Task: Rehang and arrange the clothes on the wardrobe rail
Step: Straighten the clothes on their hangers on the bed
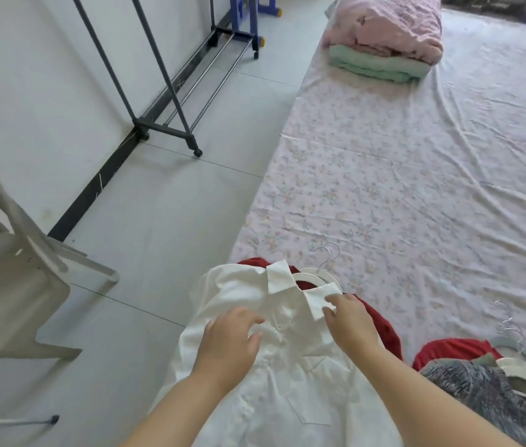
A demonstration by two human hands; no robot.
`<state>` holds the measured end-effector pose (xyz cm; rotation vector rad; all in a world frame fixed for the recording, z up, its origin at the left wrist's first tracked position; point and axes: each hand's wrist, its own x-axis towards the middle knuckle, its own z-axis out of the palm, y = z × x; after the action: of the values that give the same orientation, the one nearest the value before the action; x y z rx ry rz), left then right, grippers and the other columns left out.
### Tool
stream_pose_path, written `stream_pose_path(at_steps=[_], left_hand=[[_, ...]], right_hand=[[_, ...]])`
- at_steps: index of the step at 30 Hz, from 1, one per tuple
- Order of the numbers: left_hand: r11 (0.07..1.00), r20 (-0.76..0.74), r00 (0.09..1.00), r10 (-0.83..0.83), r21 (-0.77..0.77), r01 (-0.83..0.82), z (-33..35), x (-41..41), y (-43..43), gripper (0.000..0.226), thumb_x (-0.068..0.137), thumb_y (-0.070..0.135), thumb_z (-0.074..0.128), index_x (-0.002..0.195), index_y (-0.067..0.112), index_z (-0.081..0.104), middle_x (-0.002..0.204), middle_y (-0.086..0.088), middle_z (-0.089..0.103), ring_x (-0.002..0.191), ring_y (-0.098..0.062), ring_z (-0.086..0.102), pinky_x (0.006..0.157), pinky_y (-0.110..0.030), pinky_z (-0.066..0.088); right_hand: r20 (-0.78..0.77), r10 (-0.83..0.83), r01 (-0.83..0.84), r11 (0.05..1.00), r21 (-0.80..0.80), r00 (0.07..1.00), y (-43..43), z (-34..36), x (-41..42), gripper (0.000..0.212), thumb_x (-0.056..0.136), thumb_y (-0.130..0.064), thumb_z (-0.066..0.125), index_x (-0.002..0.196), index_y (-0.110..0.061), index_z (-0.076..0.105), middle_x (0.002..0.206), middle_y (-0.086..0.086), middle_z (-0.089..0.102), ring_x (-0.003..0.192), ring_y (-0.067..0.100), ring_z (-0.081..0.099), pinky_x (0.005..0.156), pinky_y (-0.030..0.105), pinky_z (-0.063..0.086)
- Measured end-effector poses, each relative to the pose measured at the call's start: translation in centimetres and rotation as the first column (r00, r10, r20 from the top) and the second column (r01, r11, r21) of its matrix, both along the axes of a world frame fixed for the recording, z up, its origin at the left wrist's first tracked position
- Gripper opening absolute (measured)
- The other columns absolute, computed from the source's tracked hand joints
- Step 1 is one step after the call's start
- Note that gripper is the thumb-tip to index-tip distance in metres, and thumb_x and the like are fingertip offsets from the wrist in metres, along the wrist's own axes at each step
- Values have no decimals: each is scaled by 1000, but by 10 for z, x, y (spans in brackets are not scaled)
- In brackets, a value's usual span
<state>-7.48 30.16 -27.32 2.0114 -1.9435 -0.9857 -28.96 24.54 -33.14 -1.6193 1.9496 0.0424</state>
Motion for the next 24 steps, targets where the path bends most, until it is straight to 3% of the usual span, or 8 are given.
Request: stream_pose_path(at_steps=[5,10,14,17,20,22,24], left_hand=[[1000,-23,1000,-15,8,16,-53,5,-11,38,86,42,34,116,32,56,119,19,50,118,-3,43,96,-19,25],[1000,-27,1000,1,12,-1,-89,9,-11,39,87,41,31,118,33,53,120,21,47,119,1,40,90,-13,16],[999,-46,998,41,3,-41,-92,10,-5,46,81,40,27,117,32,55,119,21,49,118,1,40,89,-12,16],[996,-84,994,68,-60,-73,-83,8,-6,50,78,41,27,120,32,53,118,24,46,119,3,39,94,-13,20],[982,-129,989,70,-164,-91,-62,2,-14,42,80,41,38,115,28,59,110,17,57,110,1,45,96,-31,42],[950,-126,991,49,-300,-85,-43,-3,-20,37,79,36,41,113,30,54,104,10,64,104,-5,46,83,-34,49],[939,-135,990,25,-335,-69,-17,-11,-26,38,79,38,42,117,35,45,108,9,62,103,-5,45,83,-30,44]], right_hand=[[-125,-13,9,1000,-30,992,-57,-57,13,37,97,-29,39,131,-17,49,130,7,49,121,25,43,97,35,34],[-246,-43,39,999,-19,968,-79,-110,19,32,92,-31,47,117,-12,55,121,8,52,116,25,45,93,34,37],[-321,-16,-25,992,-125,947,-71,-119,21,20,91,-20,46,104,-15,60,109,3,58,105,23,50,87,33,39],[-212,-64,9,968,-250,975,-55,-101,16,18,92,-25,48,101,-15,59,99,1,64,95,24,57,84,33,33],[-6,-80,69,892,-447,997,-31,-69,13,7,80,-15,65,83,-12,60,74,-3,65,68,21,60,77,28,31],[45,-60,75,816,-573,997,-11,-41,13,8,76,-18,56,71,-13,57,63,-8,61,59,12,55,76,27,35],[77,-3,51,774,-631,997,12,-15,12,17,77,-26,47,70,-16,59,65,-12,61,67,7,52,81,31,38]])
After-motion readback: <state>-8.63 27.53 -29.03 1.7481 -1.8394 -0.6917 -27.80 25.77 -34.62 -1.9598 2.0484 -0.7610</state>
